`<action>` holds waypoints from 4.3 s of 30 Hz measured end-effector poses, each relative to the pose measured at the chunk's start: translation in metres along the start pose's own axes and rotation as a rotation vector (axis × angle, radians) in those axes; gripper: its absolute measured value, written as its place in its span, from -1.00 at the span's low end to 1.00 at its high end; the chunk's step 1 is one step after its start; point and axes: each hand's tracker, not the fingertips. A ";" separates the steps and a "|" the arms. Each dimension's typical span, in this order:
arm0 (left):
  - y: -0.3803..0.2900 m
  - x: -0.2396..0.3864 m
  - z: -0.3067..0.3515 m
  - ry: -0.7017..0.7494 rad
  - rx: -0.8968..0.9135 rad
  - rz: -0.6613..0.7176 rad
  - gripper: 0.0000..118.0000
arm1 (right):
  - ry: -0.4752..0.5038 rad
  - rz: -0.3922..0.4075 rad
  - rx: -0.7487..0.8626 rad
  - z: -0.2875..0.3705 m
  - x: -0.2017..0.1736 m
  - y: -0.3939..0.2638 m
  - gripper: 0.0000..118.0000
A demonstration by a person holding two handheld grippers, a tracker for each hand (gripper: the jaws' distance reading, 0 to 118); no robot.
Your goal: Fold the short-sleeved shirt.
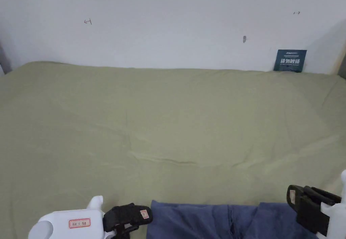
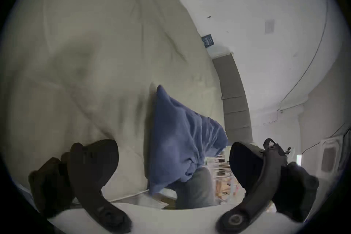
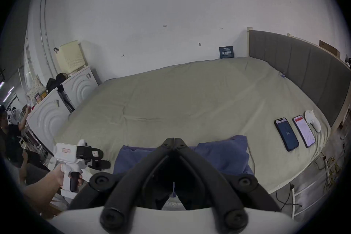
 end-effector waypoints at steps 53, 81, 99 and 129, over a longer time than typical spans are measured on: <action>-0.004 0.130 -0.063 -0.143 -0.182 -0.171 0.42 | -0.019 -0.001 -0.092 -0.007 0.008 -0.015 -0.99; -0.043 0.109 -0.050 -0.165 -0.031 -0.209 -1.00 | 0.104 0.044 -0.119 -0.040 -0.008 -0.021 -0.99; -0.005 0.002 0.080 0.091 0.110 -0.065 -0.64 | 0.909 -0.486 -0.641 -0.268 0.015 -0.139 -0.99; 0.034 0.013 -0.011 0.048 -0.112 -0.088 -0.76 | 0.789 -0.357 -0.479 -0.231 0.038 -0.115 -0.99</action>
